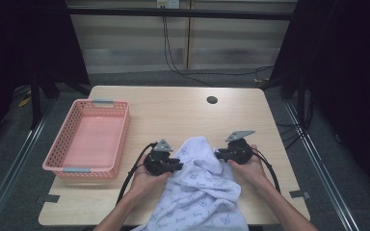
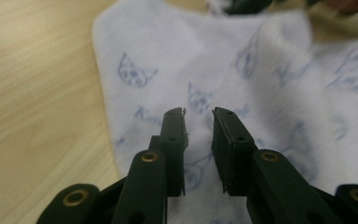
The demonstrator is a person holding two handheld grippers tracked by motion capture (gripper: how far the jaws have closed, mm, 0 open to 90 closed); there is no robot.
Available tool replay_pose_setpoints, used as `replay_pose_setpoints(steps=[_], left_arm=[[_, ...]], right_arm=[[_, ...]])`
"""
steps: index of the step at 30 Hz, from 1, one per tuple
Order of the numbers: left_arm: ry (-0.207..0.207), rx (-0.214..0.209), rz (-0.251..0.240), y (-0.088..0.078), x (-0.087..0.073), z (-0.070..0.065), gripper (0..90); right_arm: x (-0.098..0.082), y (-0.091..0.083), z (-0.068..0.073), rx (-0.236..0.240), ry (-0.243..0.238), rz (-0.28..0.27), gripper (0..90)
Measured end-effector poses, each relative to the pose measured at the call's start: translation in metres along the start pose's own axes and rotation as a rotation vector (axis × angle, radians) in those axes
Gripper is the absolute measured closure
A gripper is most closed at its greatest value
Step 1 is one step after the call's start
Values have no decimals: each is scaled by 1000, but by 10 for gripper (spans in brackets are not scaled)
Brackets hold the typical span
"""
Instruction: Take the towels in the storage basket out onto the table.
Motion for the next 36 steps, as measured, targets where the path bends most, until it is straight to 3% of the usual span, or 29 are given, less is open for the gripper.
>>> replay_pose_setpoints(steps=[2, 5, 8, 10, 13, 14, 17, 18, 20, 22, 24, 26, 28, 29, 31, 33, 36], left_arm=[[43, 17, 17, -2, -5, -1, 755], [14, 28, 22, -9, -14, 3, 767], [25, 44, 34, -17, -23, 1, 775], [5, 34, 51, -27, -32, -5, 778], [-25, -22, 68, -38, -45, -16, 778], [-28, -43, 75, -41, -48, -19, 778], [-19, -48, 53, -49, -50, -24, 749], [-33, -67, 27, -51, -46, -22, 718], [-33, -31, -27, -51, -32, -10, 701], [-65, -13, -71, -46, -16, 3, 697], [-72, -6, -71, -36, -3, 18, 693], [-82, 37, -78, -27, 6, 32, 679], [-116, 48, -89, -18, 13, 48, 659], [-134, 73, -100, -15, 16, 55, 658], [-154, 56, -118, -10, 19, 59, 631], [-147, 90, -85, -3, 18, 64, 587], [-142, 102, -69, 6, 17, 68, 570]], right_arm=[[3, -11, -2, 8, 20, -41, 863], [3, -35, -10, -24, 50, -83, 870], [-4, -55, -18, -66, 78, -116, 871], [-13, -64, -21, -74, 95, -113, 871], [-27, -71, -20, -66, 97, -96, 871], [-33, -71, -16, -52, 99, -84, 871], [-39, -69, -9, -41, 72, -60, 870], [-39, -69, -7, -44, 65, -58, 870], [-37, -67, -7, -44, 59, -63, 869], [-35, -65, -7, -39, 67, -67, 867], [-34, -64, -9, -38, 71, -73, 865], [-34, -64, -10, -34, 81, -81, 863], [-34, -64, -11, -32, 79, -84, 861], [-35, -64, -11, -31, 78, -87, 860], [-34, -64, -11, -27, 79, -89, 858], [-35, -64, -11, -26, 80, -90, 858], [-35, -63, -11, -25, 80, -84, 857]])
Point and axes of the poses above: each handheld gripper's, and its own axes: y roughly forward along the jaws, x roughly out of its top, z roughly to its left, the point moved 5 cm from there along y, roughly forward along the jaws, and after that the axes turned 4 degrees about -y, right-handed, at the moved point
